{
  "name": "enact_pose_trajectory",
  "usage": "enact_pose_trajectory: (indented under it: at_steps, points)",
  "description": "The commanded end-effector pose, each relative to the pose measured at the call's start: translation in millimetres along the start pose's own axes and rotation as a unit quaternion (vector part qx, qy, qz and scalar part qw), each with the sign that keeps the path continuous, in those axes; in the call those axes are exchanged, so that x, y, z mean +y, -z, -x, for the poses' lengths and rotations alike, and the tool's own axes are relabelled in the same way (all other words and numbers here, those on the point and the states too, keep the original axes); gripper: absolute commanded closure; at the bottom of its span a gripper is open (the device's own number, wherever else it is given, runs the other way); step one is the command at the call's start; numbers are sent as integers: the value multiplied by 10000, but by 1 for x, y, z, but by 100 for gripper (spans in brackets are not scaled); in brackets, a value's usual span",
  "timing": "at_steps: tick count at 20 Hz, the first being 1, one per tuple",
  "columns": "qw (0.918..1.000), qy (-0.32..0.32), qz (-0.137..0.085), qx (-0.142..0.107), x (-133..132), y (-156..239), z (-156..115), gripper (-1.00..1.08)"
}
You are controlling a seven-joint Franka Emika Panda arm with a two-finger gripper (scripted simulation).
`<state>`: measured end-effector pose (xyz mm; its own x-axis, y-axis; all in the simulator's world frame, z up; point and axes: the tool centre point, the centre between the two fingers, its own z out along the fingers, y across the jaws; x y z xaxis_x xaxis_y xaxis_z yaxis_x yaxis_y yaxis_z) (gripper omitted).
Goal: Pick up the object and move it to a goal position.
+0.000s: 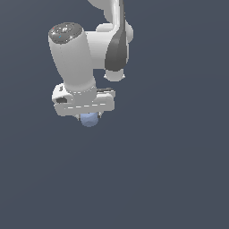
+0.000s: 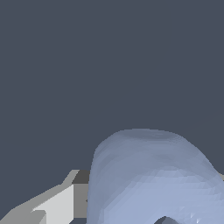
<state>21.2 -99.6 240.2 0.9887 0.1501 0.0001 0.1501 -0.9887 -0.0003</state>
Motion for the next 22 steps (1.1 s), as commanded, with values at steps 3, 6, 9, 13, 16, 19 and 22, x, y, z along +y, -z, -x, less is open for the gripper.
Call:
enact_pose_trajectory:
  at_steps: [3,6,9,13,16,19,22]
  points:
    - [10000,0,-1,-1,4,54,16,108]
    - [10000,0,-1,-1,7,89,26,108]
    - [10000,0,-1,-1,11,124,35,108]
    - [10000,0,-1,-1,15,168,46,108]
    - [10000,0,-1,-1,18,196,53,108]
    - [10000,0,-1,-1,20,217,58,108]
    - [10000,0,-1,-1,22,234,61,108]
